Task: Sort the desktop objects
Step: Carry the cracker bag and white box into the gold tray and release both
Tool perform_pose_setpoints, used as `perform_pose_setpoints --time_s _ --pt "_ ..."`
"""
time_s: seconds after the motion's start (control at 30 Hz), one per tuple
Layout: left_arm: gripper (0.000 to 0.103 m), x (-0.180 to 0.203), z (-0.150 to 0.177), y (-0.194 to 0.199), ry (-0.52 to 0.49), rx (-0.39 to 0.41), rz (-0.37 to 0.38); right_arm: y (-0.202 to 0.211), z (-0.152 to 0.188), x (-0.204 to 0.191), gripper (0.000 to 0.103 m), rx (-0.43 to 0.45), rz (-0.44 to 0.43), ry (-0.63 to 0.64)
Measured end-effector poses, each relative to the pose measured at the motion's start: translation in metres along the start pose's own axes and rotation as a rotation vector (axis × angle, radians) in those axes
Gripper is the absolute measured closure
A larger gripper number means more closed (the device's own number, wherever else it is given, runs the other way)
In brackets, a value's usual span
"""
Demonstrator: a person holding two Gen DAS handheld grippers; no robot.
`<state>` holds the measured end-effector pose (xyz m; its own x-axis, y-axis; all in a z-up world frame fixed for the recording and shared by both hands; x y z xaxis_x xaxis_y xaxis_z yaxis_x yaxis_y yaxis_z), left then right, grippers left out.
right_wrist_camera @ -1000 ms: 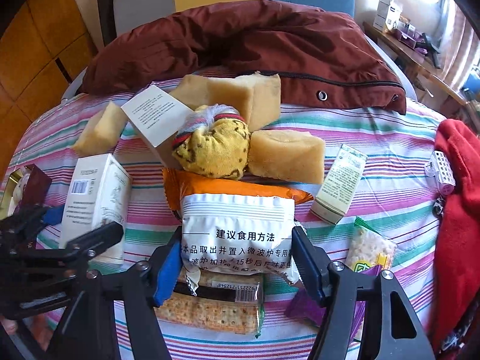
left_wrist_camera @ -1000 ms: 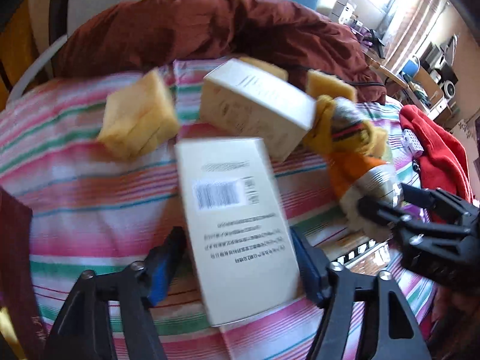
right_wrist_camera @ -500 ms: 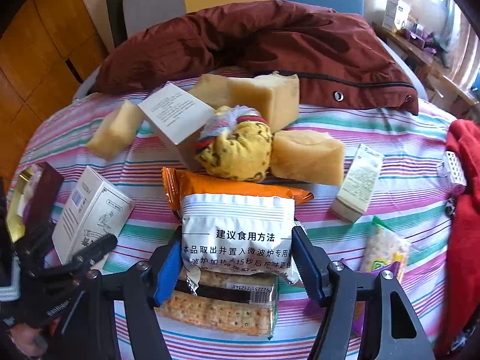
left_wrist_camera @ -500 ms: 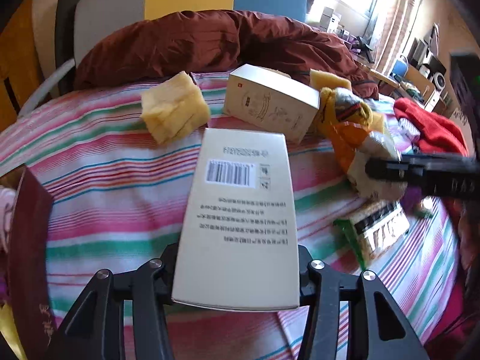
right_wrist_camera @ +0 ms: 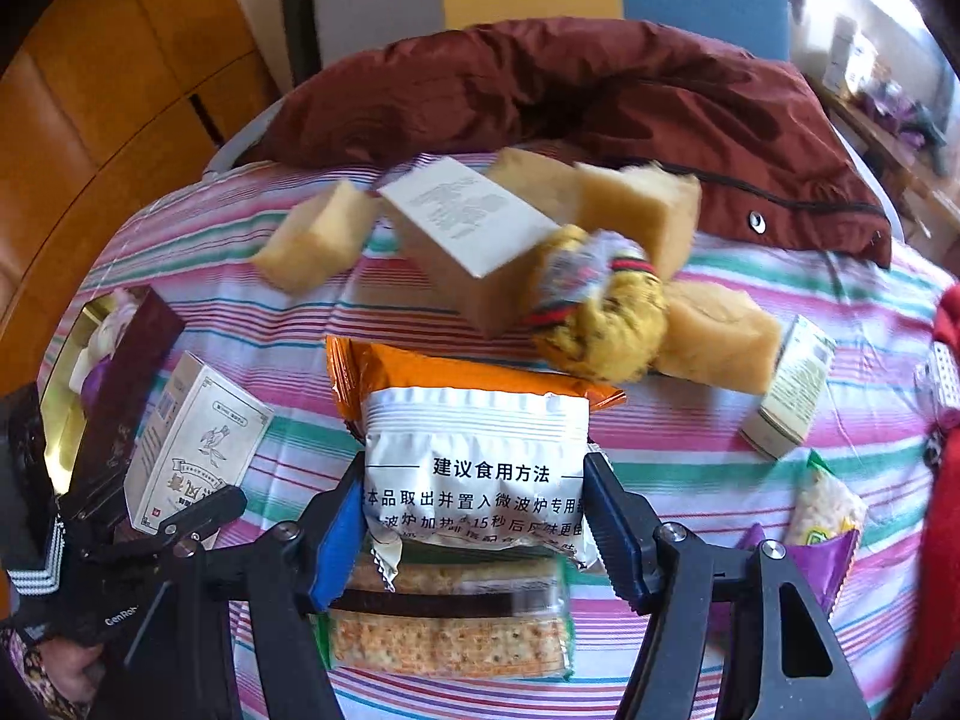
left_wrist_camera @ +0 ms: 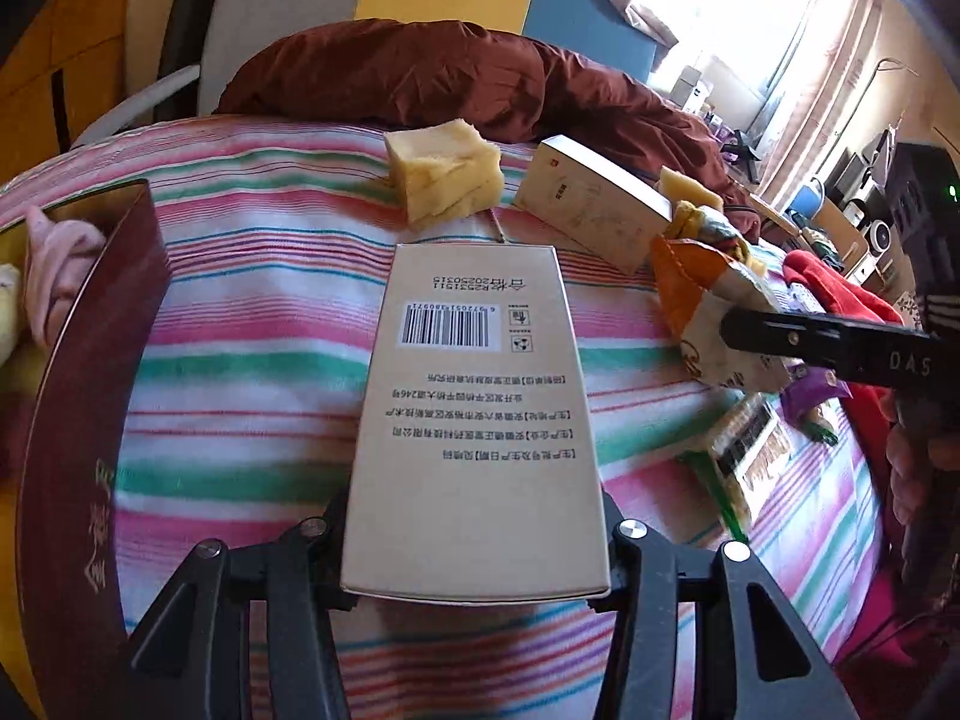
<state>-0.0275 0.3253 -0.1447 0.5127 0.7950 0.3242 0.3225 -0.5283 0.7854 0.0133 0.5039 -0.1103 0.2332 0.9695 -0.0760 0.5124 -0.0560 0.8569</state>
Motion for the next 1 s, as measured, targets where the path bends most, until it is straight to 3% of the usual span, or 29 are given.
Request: perform_pose_setpoints --time_s 0.17,0.57,0.87,1.0 --pt "0.052 0.006 0.010 0.010 0.024 0.015 0.030 0.007 -0.005 -0.021 0.036 0.043 0.017 0.100" --pt "0.052 0.039 0.012 0.056 -0.080 0.076 0.100 0.026 -0.015 -0.041 0.036 0.115 0.055 0.209" --pt "0.052 0.019 0.010 0.096 -0.050 0.117 0.114 0.038 -0.023 -0.058 0.036 0.190 0.084 0.277" --pt "0.052 0.000 0.006 0.122 -0.034 0.155 0.106 0.046 -0.025 -0.073 0.036 0.226 0.052 0.287"
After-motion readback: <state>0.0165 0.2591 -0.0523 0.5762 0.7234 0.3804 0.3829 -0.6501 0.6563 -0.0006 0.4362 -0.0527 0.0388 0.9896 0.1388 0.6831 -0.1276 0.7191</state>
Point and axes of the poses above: each gripper's, at about its wrist camera, not at the fingertips, and y roughly against the way its jaws point, x to its right, z to its underside, the point moved 10 cm from there along -y, roughly the way its jaws point, and after that the axes turned 7 degrees about y, right-handed, at the moved point
